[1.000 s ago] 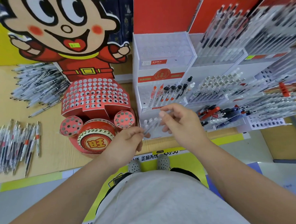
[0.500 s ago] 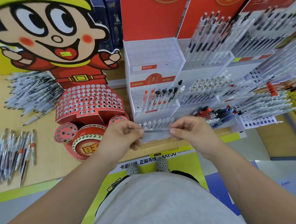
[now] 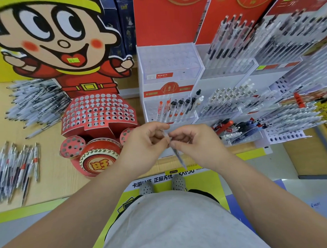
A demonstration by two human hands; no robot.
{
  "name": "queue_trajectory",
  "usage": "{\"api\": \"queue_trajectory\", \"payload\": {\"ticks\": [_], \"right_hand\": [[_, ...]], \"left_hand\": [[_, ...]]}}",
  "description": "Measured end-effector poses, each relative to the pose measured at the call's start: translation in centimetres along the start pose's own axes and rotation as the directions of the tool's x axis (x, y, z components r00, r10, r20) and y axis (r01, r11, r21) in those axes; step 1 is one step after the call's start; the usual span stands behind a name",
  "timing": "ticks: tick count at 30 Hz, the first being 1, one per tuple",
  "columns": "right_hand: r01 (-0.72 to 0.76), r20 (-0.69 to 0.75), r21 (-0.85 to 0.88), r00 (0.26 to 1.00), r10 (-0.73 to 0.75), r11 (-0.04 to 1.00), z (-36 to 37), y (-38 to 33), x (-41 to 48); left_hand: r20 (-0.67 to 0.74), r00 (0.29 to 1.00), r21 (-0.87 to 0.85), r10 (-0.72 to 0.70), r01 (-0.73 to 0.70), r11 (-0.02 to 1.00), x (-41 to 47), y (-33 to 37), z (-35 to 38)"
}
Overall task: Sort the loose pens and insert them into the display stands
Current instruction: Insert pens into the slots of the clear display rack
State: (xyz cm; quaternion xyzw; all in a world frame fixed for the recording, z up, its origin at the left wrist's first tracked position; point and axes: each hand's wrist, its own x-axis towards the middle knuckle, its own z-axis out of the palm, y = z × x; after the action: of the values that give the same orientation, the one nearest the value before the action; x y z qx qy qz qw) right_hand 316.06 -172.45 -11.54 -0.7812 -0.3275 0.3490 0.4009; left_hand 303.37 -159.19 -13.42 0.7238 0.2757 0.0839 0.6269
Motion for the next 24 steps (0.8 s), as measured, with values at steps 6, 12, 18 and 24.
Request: {"api": "queue_trajectory", "payload": {"ticks": [6, 12, 18, 24], "right_hand": [[0.054, -0.001, -0.027, 0.999, -0.054, 0.998, -0.2, 0.0, 0.1], [0.039, 0.007, -0.048, 0.999, -0.039, 0.998, 0.0, 0.2, 0.4], [-0.032, -0.105, -0.022, 0.994, 0.030, 0.999, 0.3, 2.0, 1.1], [-0.048, -0.270, -0.090, 0.963, 0.022, 0.995, 1.5, 4.5, 1.0]], "left_hand": [[-0.011, 0.998, -0.158, -0.063, 0.060, 0.986, 0.2, 0.5, -0.1], [0.026, 0.997, -0.183, -0.071, 0.075, 0.980, 0.3, 0.0, -0.3], [-0.183, 0.981, 0.164, -0.059, 0.089, 0.982, 1.0, -3.7, -1.4], [-0.130, 0.990, 0.305, -0.054, 0.092, 0.948, 0.8, -6.9, -0.1]]}}
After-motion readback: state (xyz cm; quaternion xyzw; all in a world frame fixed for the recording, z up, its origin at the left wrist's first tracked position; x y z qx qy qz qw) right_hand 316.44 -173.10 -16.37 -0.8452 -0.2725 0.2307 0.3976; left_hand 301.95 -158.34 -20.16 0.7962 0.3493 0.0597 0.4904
